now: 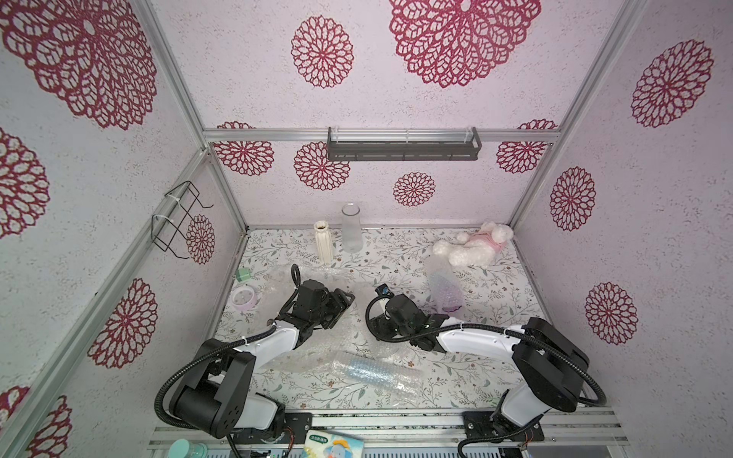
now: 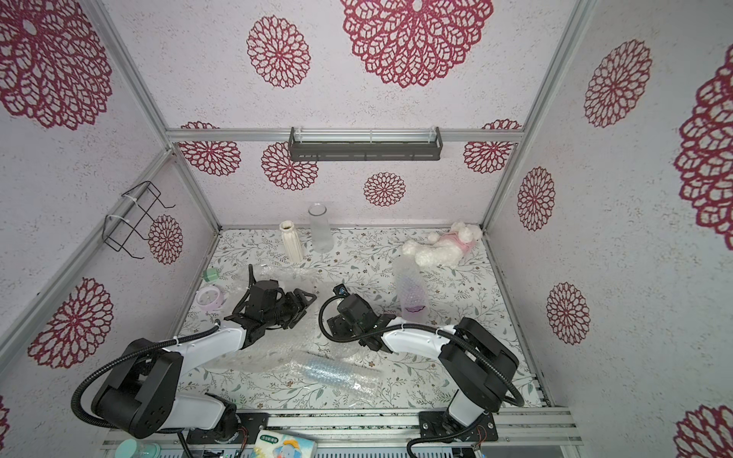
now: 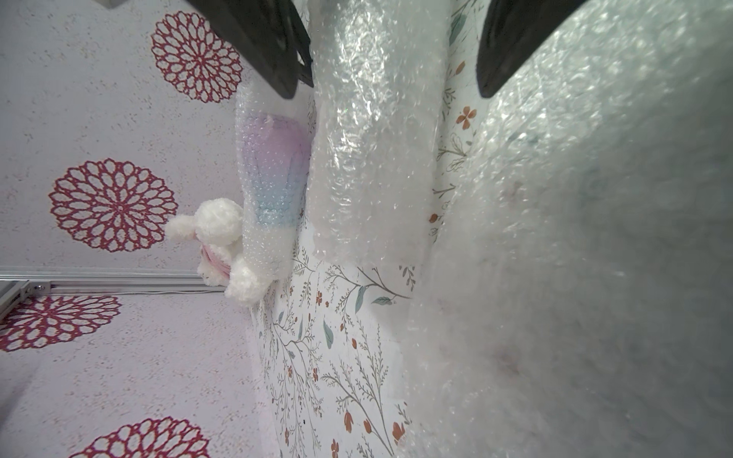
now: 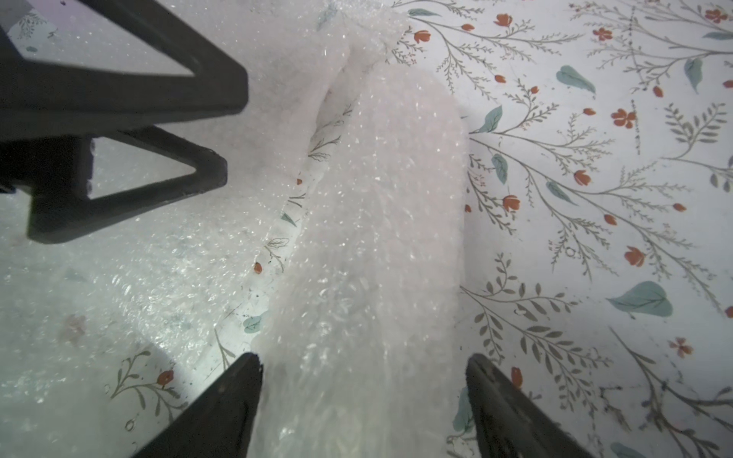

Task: Unwrap the vase from the bubble wrap
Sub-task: Unwrap the bubble wrap at the center of the board.

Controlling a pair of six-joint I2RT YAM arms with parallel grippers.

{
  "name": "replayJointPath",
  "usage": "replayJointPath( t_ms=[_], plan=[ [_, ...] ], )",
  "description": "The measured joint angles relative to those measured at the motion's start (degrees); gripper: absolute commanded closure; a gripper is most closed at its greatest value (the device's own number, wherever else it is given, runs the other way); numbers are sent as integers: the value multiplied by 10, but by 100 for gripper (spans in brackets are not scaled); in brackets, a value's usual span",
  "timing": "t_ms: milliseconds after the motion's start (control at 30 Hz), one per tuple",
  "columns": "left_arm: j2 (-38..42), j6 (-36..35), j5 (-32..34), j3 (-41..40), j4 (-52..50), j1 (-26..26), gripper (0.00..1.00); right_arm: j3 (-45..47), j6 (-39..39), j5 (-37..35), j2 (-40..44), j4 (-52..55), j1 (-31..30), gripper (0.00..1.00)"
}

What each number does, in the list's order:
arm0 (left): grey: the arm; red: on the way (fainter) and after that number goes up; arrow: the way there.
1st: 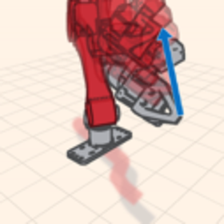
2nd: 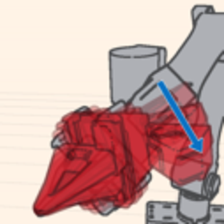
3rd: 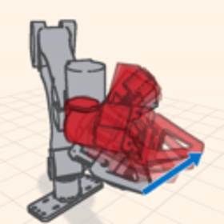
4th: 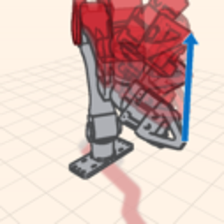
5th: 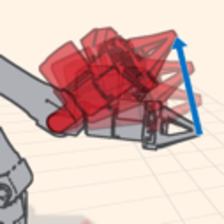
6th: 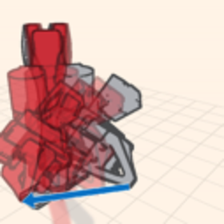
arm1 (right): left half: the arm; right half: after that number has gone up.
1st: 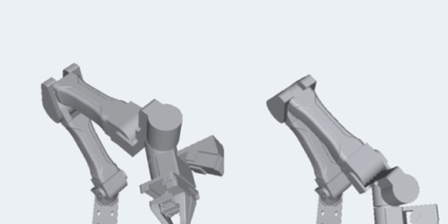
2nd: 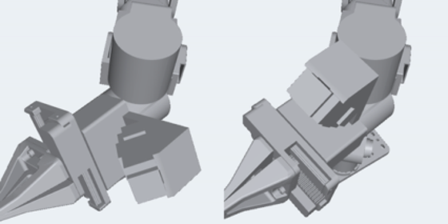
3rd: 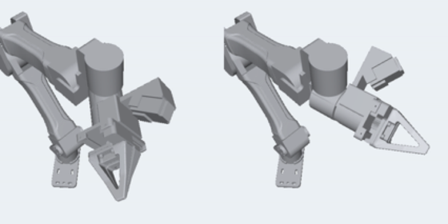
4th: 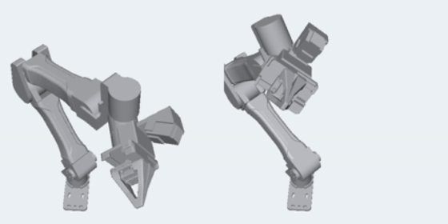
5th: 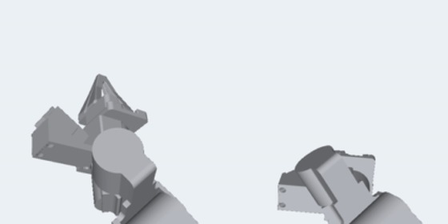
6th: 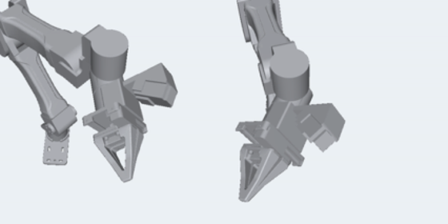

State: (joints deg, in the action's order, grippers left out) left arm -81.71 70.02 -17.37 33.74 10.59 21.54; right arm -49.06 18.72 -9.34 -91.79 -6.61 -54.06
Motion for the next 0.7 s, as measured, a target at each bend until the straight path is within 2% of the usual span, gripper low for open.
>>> replayJointPath(
  t_ms=[300,533,700],
  plan=[
    [-24,3,-2,0,24,3,30,65,40,-14,36,-73,3,34],
    [-54,8,-2,3,39,16,35,113,69,-4,63,-124,26,36],
    [-90,20,-3,4,88,27,35,134,84,7,72,-150,33,37]
  ],
)
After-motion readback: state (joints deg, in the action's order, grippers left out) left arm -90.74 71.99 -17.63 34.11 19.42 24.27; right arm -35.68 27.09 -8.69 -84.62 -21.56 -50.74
